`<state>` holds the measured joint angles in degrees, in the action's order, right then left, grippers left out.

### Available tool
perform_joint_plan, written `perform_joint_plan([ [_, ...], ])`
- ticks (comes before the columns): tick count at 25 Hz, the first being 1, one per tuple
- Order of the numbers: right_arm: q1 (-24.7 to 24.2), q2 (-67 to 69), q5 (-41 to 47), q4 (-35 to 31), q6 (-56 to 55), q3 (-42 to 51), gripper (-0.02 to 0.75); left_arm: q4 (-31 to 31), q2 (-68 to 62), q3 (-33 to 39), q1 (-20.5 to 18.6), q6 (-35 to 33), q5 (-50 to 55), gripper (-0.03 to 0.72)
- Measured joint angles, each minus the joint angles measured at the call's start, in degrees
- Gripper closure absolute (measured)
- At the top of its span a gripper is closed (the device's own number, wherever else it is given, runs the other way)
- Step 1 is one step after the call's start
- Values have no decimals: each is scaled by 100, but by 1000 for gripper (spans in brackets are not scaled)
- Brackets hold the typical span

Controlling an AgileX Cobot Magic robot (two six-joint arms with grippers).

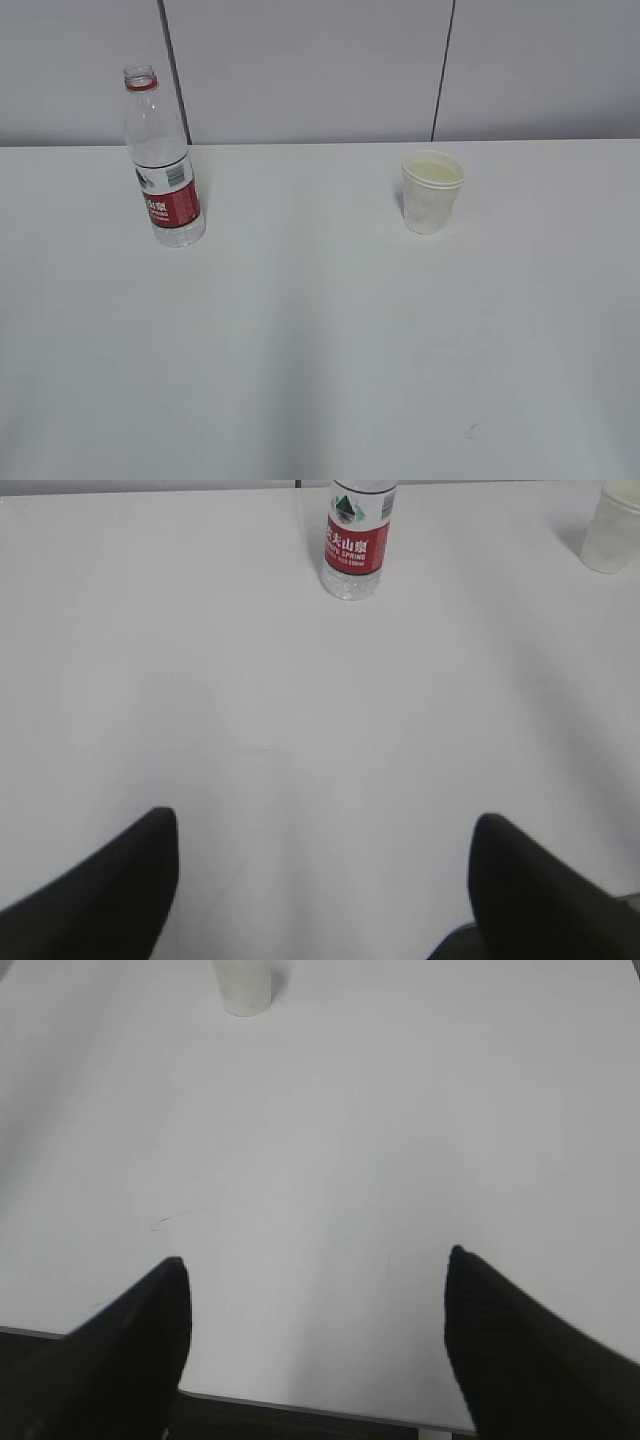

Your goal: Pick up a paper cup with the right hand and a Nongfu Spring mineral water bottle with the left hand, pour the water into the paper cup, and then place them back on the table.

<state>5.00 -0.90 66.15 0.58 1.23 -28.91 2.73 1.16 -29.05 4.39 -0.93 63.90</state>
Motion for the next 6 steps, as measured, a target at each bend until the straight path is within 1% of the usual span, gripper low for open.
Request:
perform_joint_plan([
  [6,0,0,0,0,0,0,150,0,0,0,0,0,0,144],
])
